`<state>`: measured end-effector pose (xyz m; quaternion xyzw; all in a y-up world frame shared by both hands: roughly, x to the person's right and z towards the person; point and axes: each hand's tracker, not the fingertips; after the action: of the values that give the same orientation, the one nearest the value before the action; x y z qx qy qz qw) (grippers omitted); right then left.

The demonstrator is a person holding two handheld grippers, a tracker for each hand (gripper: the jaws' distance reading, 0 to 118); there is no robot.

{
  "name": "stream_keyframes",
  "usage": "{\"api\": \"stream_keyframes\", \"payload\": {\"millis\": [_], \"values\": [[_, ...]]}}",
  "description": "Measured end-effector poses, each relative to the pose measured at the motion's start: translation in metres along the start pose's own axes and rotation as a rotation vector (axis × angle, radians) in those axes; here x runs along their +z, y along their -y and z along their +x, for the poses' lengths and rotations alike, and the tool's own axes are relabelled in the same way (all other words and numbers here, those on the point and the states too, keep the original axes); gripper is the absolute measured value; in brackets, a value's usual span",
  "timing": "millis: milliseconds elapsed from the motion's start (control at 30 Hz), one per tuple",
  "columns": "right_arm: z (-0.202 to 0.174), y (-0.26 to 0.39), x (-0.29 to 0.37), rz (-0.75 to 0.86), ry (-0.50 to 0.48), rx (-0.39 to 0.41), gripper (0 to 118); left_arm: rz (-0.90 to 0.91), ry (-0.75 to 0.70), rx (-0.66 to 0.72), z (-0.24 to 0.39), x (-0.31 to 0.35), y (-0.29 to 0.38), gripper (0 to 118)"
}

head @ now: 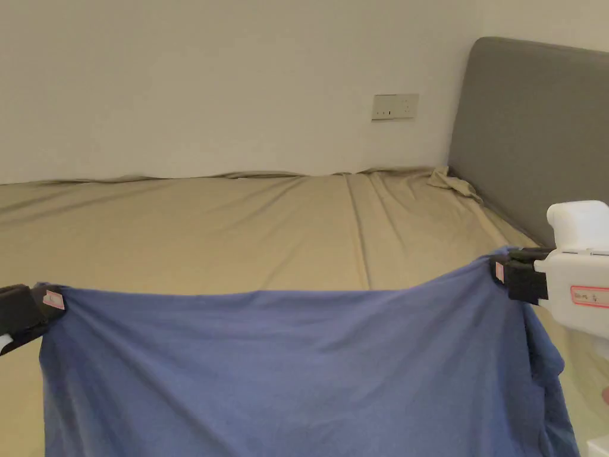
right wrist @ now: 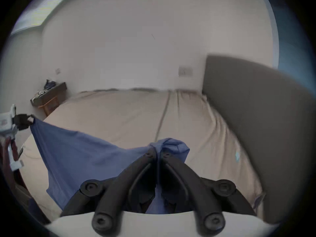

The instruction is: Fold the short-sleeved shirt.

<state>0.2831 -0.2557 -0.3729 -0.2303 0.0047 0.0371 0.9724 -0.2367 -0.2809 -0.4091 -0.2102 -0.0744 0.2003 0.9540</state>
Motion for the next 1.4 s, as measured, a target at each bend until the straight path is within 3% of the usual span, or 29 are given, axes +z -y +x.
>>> {"api": "stream_keyframes", "payload": {"millis": [167, 200, 333, 533, 800, 900, 967, 1033, 1167, 1400], "values": [[-0.018, -0.087, 0.037, 0.129, 0.099, 0.148, 5, 0.068, -0.007, -0.012, 0.001, 0.014, -0.083, 1], [-0.021, -0.101, 0.040, 0.151, 0.117, 0.157, 5, 0.085, -0.061, -0.045, 0.001, 0.016, -0.100, 1], [-0.027, -0.167, 0.048, 0.187, 0.099, 0.150, 5, 0.215, -0.136, -0.164, 0.015, 0.033, -0.164, 1], [-0.033, -0.248, 0.028, 0.201, 0.144, 0.174, 5, 0.285, -0.100, -0.122, 0.014, 0.047, -0.244, 1], [-0.050, -0.289, -0.015, 0.143, 0.140, 0.176, 5, 0.270, -0.129, -0.094, 0.003, 0.013, -0.266, 1], [-0.054, -0.280, -0.042, 0.112, 0.157, 0.209, 5, 0.210, -0.140, -0.084, -0.013, -0.022, -0.254, 1], [-0.054, -0.263, -0.066, 0.051, 0.161, 0.218, 5, 0.127, -0.109, 0.026, -0.035, -0.047, -0.236, 1], [-0.050, -0.236, -0.093, -0.037, 0.100, 0.175, 5, 0.032, -0.107, 0.116, -0.060, -0.075, -0.209, 1], [-0.047, -0.161, -0.141, -0.172, 0.112, 0.166, 5, -0.086, -0.147, 0.071, -0.088, -0.109, -0.137, 1], [-0.049, -0.028, -0.167, -0.334, 0.013, 0.088, 5, -0.272, -0.081, 0.187, -0.120, -0.103, -0.007, 1]]}}
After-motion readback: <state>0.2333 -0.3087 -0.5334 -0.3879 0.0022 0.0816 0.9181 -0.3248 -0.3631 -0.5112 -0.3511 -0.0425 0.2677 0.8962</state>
